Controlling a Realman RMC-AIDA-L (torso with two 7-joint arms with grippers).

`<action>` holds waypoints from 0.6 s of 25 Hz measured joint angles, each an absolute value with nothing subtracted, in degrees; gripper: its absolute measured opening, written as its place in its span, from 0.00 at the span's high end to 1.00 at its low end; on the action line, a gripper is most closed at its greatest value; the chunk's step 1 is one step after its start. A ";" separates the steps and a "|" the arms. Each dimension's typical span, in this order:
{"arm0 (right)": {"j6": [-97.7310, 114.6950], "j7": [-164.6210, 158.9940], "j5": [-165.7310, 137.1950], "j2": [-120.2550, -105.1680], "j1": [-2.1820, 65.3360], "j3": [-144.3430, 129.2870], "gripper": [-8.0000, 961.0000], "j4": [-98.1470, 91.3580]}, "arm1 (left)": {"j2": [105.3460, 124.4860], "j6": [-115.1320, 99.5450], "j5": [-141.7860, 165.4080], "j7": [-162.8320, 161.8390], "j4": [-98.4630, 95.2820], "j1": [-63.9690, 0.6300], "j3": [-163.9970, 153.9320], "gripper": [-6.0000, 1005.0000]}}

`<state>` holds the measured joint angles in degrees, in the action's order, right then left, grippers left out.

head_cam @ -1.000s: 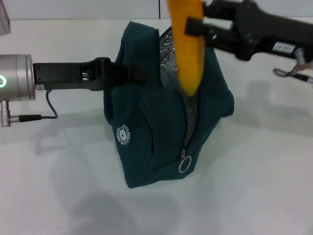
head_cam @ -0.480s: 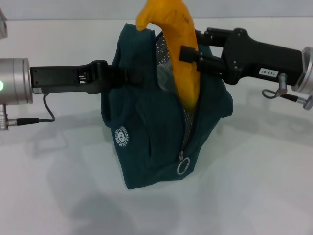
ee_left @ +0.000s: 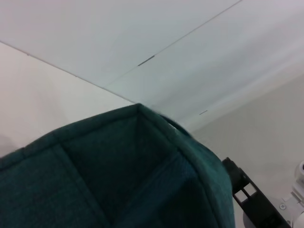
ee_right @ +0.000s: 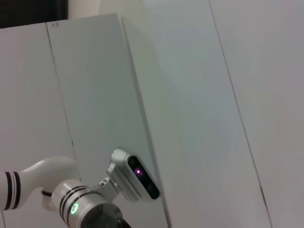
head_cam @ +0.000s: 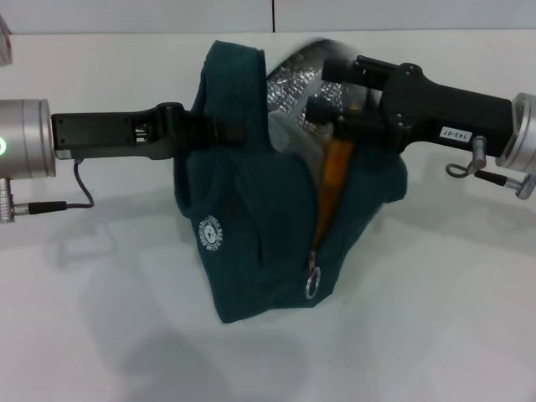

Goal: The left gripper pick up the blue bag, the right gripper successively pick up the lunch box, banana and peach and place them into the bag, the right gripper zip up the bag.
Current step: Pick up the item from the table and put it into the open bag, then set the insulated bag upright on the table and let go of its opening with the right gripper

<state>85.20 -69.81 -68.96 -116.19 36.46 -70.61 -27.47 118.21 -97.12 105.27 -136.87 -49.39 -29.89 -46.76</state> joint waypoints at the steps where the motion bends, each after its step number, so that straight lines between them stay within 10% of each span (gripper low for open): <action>1: 85.19 -69.72 -68.93 -116.19 36.46 -70.61 0.35 -27.38 | 118.21 -97.12 105.27 -136.87 -49.39 -29.89 -46.76 0.96; 15: 80.76 -69.97 -65.58 -112.21 32.11 -62.48 0.16 -28.11 | 118.19 -97.12 105.30 -136.39 -49.39 -29.42 -46.76 0.96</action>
<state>80.76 -69.97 -65.58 -112.21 32.11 -62.48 -28.11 118.19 -97.12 105.30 -136.39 -49.39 -29.42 -46.76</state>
